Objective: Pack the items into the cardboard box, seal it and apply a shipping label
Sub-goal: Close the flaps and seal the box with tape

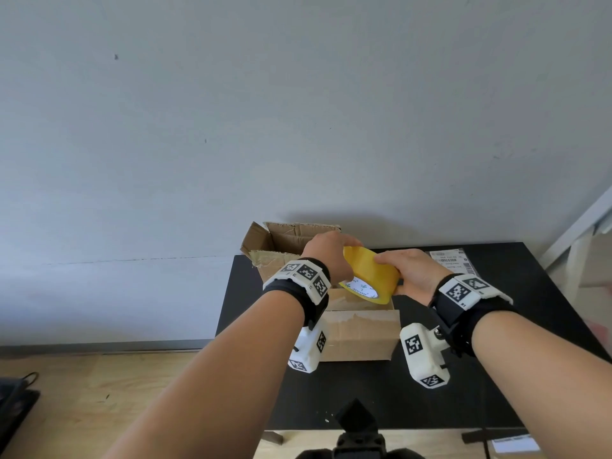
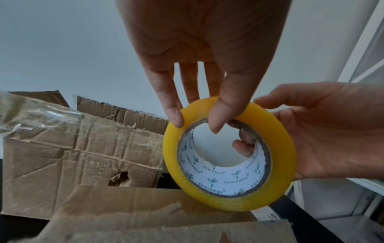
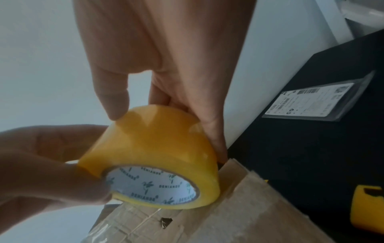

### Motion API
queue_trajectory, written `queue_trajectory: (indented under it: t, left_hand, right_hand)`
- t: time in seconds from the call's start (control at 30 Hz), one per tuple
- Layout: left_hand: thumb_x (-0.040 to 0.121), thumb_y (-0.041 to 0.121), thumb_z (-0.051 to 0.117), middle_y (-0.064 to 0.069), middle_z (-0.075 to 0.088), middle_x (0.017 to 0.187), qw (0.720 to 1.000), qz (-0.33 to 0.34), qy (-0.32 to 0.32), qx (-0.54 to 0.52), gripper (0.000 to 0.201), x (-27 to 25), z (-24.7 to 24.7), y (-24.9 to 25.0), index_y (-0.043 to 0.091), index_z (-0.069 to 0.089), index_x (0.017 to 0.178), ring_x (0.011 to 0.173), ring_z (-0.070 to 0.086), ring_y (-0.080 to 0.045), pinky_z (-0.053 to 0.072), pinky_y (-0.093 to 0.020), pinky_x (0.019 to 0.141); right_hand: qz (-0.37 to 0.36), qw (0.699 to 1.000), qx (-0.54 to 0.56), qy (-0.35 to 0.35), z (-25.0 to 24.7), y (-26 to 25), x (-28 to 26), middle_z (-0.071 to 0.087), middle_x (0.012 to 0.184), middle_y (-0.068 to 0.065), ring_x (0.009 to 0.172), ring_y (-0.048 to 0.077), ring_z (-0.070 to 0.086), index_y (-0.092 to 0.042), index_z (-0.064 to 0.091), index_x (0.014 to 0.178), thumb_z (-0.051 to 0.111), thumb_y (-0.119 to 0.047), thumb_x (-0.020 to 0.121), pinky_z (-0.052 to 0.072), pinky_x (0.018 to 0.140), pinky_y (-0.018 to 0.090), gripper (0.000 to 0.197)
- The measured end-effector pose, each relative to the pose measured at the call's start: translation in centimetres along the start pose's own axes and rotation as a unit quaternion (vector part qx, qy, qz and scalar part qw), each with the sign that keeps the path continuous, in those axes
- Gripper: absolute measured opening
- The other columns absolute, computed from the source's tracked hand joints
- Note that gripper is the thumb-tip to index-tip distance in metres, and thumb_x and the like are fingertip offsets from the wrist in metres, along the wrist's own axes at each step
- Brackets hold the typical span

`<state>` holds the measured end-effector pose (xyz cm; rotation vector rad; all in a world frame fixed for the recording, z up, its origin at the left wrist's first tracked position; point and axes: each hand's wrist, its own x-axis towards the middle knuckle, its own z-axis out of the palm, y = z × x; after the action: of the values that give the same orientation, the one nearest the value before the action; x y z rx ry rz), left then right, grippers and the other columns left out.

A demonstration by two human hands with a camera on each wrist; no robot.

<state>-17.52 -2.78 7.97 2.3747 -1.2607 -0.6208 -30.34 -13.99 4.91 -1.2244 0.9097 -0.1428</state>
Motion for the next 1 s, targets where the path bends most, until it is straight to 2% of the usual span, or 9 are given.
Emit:
queue_trajectory:
  t: [0.07,0.2,0.33,0.53,0.6,0.73,0.83,0.9,1.0]
  left_hand:
    - [0.072,0.003,0.072,0.003,0.057,0.129,1.0,-0.003,-0.003,-0.007,0.064,0.0,0.0,0.0,0.033,0.059,0.127,0.111,0.058,-0.018,0.051,-0.026,0.073]
    - [0.073,0.002,0.072,0.001,0.056,0.131,1.0,-0.008,-0.011,-0.015,0.065,0.0,-0.1,0.0,0.033,0.058,0.128,0.109,0.059,-0.019,0.052,-0.025,0.071]
    - [0.072,0.001,0.071,0.0,0.055,0.131,0.999,-0.018,-0.017,-0.021,0.066,0.0,-0.2,-0.3,0.034,0.058,0.127,0.106,0.061,-0.02,0.053,-0.026,0.068]
    - [0.07,-0.001,0.071,0.001,0.057,0.129,0.999,-0.02,-0.016,-0.021,0.065,-0.1,-0.3,-0.4,0.034,0.06,0.124,0.105,0.061,-0.02,0.051,-0.026,0.066]
    - [0.069,0.0,0.073,0.002,0.058,0.128,0.999,-0.021,-0.009,-0.024,0.065,-0.1,-0.2,-0.5,0.034,0.06,0.124,0.107,0.059,-0.02,0.052,-0.027,0.069]
    - [0.065,0.008,0.08,0.004,0.061,0.125,0.996,-0.037,0.01,-0.079,0.068,-0.3,-0.3,-1.3,0.029,0.06,0.126,0.111,0.059,-0.02,0.055,-0.038,0.087]
    - [0.065,0.006,0.081,-0.001,0.062,0.122,0.986,-0.055,0.01,-0.155,0.068,-0.4,-0.7,-2.0,0.022,0.06,0.128,0.101,0.066,-0.024,0.058,-0.041,0.083]
    - [0.066,-0.001,0.079,-0.006,0.061,0.124,0.971,-0.074,0.003,-0.227,0.066,-0.4,-0.9,-2.2,0.016,0.061,0.127,0.093,0.068,-0.026,0.06,-0.04,0.076]
    - [0.071,-0.005,0.072,-0.01,0.056,0.128,0.947,-0.111,-0.035,-0.3,0.056,-0.5,-1.5,-2.1,0.015,0.06,0.123,0.108,0.06,-0.03,0.06,-0.043,0.078]
  right_hand:
    - [0.0,1.0,-0.01,-0.001,-0.1,0.0,0.0,0.061,0.116,0.018,0.11,0.035,0.058,-0.003,0.061,0.114,0.064,-0.013,0.089,0.049,0.091,0.054,0.027]
    - [0.008,1.0,-0.018,-0.018,-0.1,-0.2,-0.2,0.059,0.112,0.019,0.105,0.034,0.057,-0.006,0.064,0.097,0.06,-0.01,0.09,0.047,0.094,0.055,0.008]
    - [0.001,0.999,-0.038,-0.023,0.0,-0.4,-0.2,0.057,0.118,0.021,0.109,0.034,0.055,0.004,0.059,0.12,0.056,-0.009,0.092,0.046,0.096,0.055,0.032]
    - [0.007,0.999,-0.043,-0.018,0.2,-0.6,-0.3,0.059,0.112,0.02,0.102,0.033,0.056,-0.006,0.066,0.107,0.052,-0.01,0.092,0.047,0.093,0.053,0.021]
    - [-0.005,0.998,-0.047,-0.03,0.1,-0.5,-0.3,0.061,0.113,0.02,0.102,0.033,0.057,-0.006,0.067,0.109,0.049,-0.004,0.09,0.05,0.09,0.049,0.026]
    - [-0.034,0.993,-0.096,-0.055,0.1,-0.6,-0.6,0.061,0.114,0.018,0.101,0.03,0.059,-0.005,0.059,0.122,0.051,0.007,0.088,0.051,0.087,0.042,0.038]
    - [-0.06,0.984,-0.153,-0.067,-0.1,-1.5,-0.6,0.055,0.123,0.015,0.109,0.031,0.059,-0.01,0.05,0.126,0.064,0.006,0.081,0.051,0.094,0.047,0.05]
    - [-0.083,0.958,-0.265,-0.068,0.1,-2.5,-0.7,0.054,0.124,0.011,0.112,0.03,0.057,-0.016,0.046,0.127,0.074,-0.002,0.073,0.049,0.097,0.048,0.062]
    - [-0.146,0.846,-0.512,0.008,1.1,-3.6,-1.1,0.055,0.117,0.007,0.1,0.023,0.055,-0.015,0.047,0.124,0.072,-0.007,0.075,0.049,0.082,0.035,0.055]
